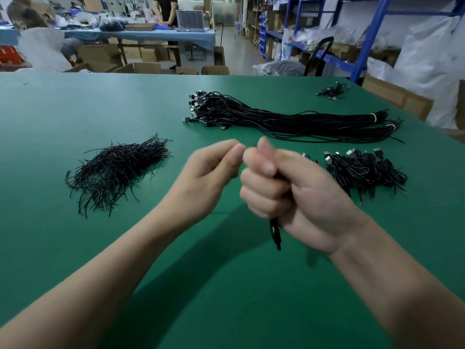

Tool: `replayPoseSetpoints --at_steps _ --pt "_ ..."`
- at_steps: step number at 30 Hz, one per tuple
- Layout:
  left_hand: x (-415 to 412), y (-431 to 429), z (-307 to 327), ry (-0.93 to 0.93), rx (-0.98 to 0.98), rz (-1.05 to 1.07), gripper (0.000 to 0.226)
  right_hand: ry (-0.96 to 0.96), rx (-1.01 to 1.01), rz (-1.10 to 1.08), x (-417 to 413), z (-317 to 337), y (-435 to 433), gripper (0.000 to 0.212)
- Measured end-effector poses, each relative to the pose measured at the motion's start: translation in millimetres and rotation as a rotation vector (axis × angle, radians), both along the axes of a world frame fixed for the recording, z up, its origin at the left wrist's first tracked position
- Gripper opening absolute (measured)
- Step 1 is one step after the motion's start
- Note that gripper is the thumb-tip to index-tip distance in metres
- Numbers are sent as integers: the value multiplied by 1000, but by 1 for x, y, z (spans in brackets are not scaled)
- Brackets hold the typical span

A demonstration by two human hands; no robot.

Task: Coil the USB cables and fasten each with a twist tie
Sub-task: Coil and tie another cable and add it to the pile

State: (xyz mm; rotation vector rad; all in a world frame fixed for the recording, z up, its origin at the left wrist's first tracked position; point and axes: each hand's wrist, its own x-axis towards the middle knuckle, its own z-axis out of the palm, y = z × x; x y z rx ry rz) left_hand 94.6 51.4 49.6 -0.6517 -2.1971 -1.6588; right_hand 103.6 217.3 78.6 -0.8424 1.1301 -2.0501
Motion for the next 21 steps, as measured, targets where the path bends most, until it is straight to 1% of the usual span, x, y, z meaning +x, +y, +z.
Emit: replayPoseSetpoints --at_steps 2,4,6,8,10,11,12,14,15,17,19,21 --pt "4 15 -13 -72 2 -26 29 -13 -95 -156 -2 10 -5 34" --pt "9 26 -24 -118 -88 -42 28 44 -61 -364 -8 17 -8 35" --pt "14 30 -25 -105 -242 -71 26 207 112 -623 -17 18 -6 37" --pt "17 28 -18 -36 -439 -72 23 491 387 -879 -23 12 -4 39" --pt "17 22 -7 60 -623 4 21 732 647 -1006 -27 1 -3 39" --pt "17 19 -2 97 -730 60 19 803 738 -1017 -27 -6 -3 38" --pt "16 16 4 109 -845 109 22 859 811 -1014 -27 -12 -2 37" --pt "16 9 14 76 -1012 174 38 943 924 -988 -26 -21 -2 36" --pt "16 5 18 61 -1043 208 45 965 966 -955 -26 -23 -3 38" --pt "15 -5 24 77 -1054 278 51 1000 1042 -864 -23 -25 -3 42" --pt "13 -15 28 132 -999 302 46 1055 1103 -779 -19 -26 0 49" --pt "10 -24 29 219 -943 289 42 1014 1110 -686 -14 -28 3 59"
